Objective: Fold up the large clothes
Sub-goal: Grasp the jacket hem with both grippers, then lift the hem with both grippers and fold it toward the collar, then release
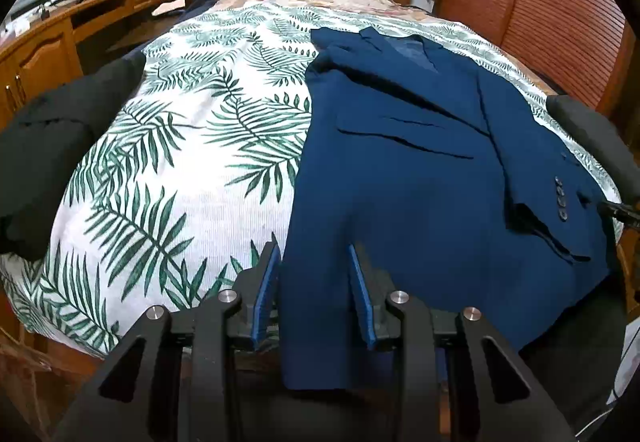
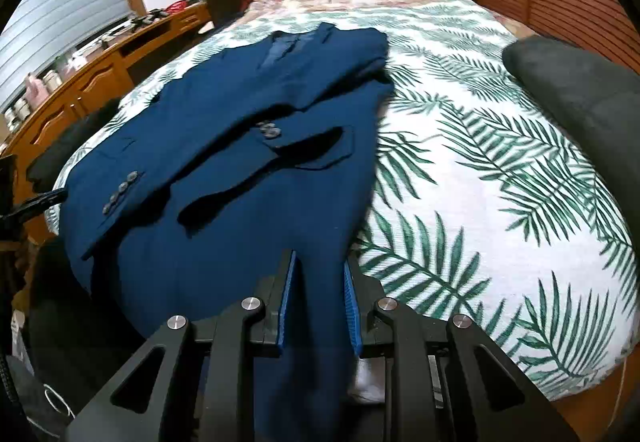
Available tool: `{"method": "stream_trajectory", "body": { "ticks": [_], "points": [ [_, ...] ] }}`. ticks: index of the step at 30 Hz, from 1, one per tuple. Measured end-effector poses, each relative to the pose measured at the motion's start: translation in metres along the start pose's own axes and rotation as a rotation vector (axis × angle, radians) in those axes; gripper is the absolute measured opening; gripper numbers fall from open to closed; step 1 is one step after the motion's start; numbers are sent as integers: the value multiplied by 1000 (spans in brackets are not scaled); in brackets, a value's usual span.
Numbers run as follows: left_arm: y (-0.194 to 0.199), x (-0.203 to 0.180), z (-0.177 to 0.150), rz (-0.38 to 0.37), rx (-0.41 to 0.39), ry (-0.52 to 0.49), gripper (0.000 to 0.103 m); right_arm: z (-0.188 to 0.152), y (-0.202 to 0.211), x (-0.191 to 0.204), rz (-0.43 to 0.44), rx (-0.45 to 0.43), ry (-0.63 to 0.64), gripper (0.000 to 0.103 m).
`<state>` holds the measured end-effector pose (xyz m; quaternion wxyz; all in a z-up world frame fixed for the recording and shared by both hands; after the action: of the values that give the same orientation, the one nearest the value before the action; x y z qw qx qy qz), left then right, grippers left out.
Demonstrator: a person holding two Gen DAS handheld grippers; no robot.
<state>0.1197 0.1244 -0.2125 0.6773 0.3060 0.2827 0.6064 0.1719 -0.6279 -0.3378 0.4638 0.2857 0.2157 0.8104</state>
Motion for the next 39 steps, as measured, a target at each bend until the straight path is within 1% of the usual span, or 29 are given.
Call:
{"method": "stream_trajectory", "body": {
  "ticks": [3, 4, 6, 10, 12, 13, 15, 17, 18, 20, 22, 24, 25, 27, 29, 33, 35, 39],
  "points": [
    [1, -3, -1, 8, 5, -21, 35, 3, 3, 5, 17, -13, 10, 17],
    [1, -4, -1, 9, 6, -28, 31, 4, 3, 6, 27, -17, 5, 17],
    [2, -6, -1, 10, 8, -35, 30, 5, 2, 7, 36, -19, 4, 17],
    [1, -5, -2, 1, 9, -18, 30, 0, -12, 3, 14, 25, 12, 17],
    [2, -6, -1, 1, 11, -20, 30, -2, -17, 1, 23, 32, -1, 17],
    [3, -7, -1, 1, 6, -25, 18, -1, -17, -1, 29, 35, -8, 18],
    [6, -10, 2, -29, -1, -28, 5, 1, -20, -1, 36, 48, -8, 18],
    [13, -15, 8, -24, -13, -47, 4, 5, -19, 0, 49, 51, 1, 8],
    [20, -19, 14, -20, -33, -61, 3, 9, -17, 2, 56, 41, 5, 7],
    [38, -28, 31, -30, -85, -78, 3, 18, -8, 7, 73, 1, 13, 6],
    [62, -39, 55, -38, -146, -111, 3, 35, 9, 14, 98, -64, 15, 6],
    [88, -52, 84, -63, -206, -145, 3, 59, 29, 25, 129, -142, 21, 5],
    [95, -56, 94, -72, -222, -158, 3, 69, 39, 31, 137, -177, 30, 5],
    [116, -66, 122, -63, -262, -198, 3, 90, 59, 44, 142, -242, 54, 5],
    [133, -75, 142, -58, -293, -230, 3, 108, 79, 55, 142, -299, 77, 5],
    [175, -84, 170, -58, -366, -252, 3, 138, 127, 67, 151, -412, 109, 5],
    [195, -87, 180, -66, -401, -255, 3, 144, 151, 68, 157, -452, 122, 5],
    [237, -88, 188, -84, -468, -253, 3, 150, 203, 70, 150, -529, 163, 5]
  ]
}}
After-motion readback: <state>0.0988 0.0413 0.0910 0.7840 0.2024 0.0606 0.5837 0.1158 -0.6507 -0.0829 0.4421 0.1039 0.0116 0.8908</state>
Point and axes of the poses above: each gripper's, at about its wrist camera, not at the fingertips, and y roughly against the way its jaws point, x to its left, z to its top, the point moved 5 cm from there along -y, roughly the way its jaws point, and after that the axes turned 9 degrees about -y, right-handed, at the moved point
